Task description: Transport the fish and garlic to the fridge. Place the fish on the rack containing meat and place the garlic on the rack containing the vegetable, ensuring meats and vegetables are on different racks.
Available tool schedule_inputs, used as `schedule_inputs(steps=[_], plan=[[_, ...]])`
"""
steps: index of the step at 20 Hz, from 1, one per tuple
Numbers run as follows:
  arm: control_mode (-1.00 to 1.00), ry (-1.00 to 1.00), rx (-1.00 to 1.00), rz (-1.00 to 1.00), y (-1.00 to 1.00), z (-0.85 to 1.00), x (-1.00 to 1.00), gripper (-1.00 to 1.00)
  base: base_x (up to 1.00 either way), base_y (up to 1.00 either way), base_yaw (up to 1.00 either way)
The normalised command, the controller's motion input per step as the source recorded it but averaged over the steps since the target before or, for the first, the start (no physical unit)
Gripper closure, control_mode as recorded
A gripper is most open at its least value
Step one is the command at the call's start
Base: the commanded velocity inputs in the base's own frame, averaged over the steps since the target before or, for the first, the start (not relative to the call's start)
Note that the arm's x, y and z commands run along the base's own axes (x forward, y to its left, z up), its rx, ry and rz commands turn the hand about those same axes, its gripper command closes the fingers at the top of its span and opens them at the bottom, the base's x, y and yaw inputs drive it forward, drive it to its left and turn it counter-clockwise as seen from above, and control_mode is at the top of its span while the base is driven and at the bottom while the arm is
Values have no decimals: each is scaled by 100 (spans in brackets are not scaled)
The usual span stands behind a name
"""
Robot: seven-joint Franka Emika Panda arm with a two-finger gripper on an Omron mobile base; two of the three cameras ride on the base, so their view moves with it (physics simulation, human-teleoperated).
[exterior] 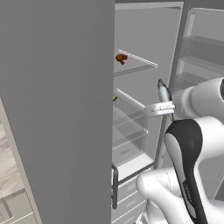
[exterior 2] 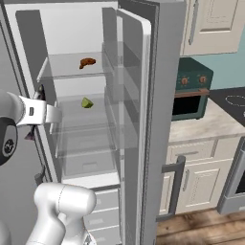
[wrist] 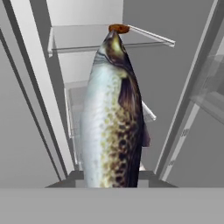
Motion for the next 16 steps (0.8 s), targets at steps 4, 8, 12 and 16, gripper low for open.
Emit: schedule_inputs(steps=[4,8,12,16], plan=[[100,0,0,0,0,0,0,100,0,0,-1],[100,0,0,0,0,0,0,100,0,-1,0],[-100,-26,0,0,-1,50,-12,100,0,0,0],[-100,-24,0,0,-3,33,28,100,0,0,0]])
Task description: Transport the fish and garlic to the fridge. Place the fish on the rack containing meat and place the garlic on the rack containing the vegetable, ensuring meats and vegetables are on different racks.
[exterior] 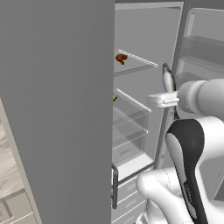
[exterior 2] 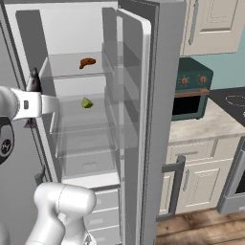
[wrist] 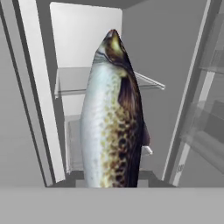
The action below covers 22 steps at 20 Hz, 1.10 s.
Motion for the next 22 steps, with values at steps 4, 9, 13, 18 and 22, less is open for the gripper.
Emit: schedule_inputs(steps=[4,9,13,18,22], plan=[[-100,-16,0,0,-7,28,51,100,0,0,0],[-100,-10,0,2,0,21,44,100,0,0,0],[-100,-3,0,0,0,17,51,100,0,0,0],[-100,0,0,0,0,18,51,100,0,0,0],[-100,0,0,0,0,13,54,100,0,0,0]])
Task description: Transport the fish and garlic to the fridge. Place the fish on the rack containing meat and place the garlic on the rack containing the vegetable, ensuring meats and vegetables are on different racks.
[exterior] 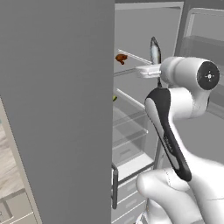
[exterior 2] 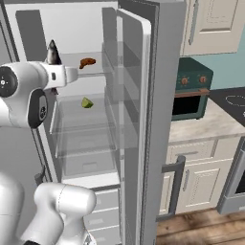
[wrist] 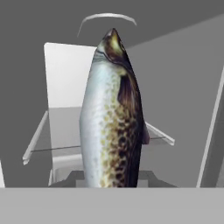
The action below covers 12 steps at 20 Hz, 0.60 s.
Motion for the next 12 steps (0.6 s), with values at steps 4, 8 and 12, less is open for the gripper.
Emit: schedule_inputs(steps=[4,8,12], plan=[[-100,0,0,0,0,1,69,100,0,0,0],[-100,0,0,5,0,0,65,100,0,0,0],[-100,0,0,4,0,0,69,100,0,0,0]])
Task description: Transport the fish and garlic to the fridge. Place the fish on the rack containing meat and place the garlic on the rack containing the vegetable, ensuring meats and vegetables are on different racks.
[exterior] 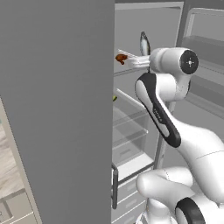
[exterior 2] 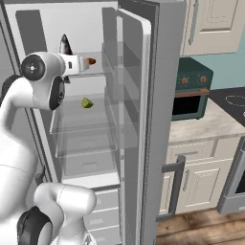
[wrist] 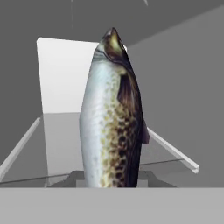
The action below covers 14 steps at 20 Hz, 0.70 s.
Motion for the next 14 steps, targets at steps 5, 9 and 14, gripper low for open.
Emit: schedule_inputs(steps=[5,9,14], plan=[[-100,0,0,1,4,0,63,100,0,0,0],[-100,5,0,0,12,0,65,100,0,0,0],[-100,5,0,0,21,0,51,100,0,0,0]])
